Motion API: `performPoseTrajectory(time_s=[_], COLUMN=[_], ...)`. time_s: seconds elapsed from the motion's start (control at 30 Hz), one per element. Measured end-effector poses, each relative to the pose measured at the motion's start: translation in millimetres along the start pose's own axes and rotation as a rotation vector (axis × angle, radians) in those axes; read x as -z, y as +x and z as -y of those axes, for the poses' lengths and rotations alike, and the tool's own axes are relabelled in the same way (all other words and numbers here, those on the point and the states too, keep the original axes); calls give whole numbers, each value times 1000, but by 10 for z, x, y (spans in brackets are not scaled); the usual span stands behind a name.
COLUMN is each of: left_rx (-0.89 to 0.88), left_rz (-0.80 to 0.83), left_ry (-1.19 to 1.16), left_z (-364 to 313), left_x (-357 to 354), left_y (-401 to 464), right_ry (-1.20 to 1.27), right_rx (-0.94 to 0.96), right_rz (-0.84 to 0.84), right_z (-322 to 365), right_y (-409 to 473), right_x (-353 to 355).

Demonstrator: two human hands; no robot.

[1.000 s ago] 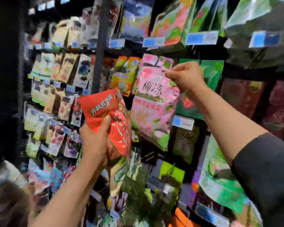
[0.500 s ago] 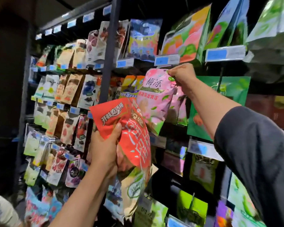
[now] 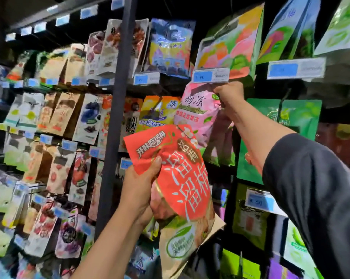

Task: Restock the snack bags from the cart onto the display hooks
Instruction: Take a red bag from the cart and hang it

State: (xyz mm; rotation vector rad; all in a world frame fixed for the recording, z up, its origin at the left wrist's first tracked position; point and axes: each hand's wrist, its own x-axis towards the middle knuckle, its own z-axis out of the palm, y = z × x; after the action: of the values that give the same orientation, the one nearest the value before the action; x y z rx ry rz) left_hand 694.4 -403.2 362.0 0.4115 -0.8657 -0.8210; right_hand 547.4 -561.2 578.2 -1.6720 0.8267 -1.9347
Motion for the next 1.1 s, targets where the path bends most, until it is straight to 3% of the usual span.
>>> performPoseTrajectory(time_s=[0.2,0.47,0.7,0.8,0.87,1.0,1.1], left_rx=[63,74,103,105,114,156,199], left_rz=[8,38,-8,-17,-3,49,119], left_ry=[-3,-45,-42,-38,-58,-134,-171], left_z=[50,69,153,198,220,262,297], left_x=[70,100,162,183,193,220,192], left_y=[16,-14,-51,-80,-115,-217,-326], right_ry=[-25,-219,-745,-1121,-1221,-1171,-719], right_rx=[-47,45,155,308,418,560,572], right_rz=[5,87,-55,-141,-183,-258,-163], right_z=[-16,109,-57,-119,-171,-332,-452], right_y=[26,69,147,12,-108,-466,-985], right_x=[136,72,122,126,140,287,493])
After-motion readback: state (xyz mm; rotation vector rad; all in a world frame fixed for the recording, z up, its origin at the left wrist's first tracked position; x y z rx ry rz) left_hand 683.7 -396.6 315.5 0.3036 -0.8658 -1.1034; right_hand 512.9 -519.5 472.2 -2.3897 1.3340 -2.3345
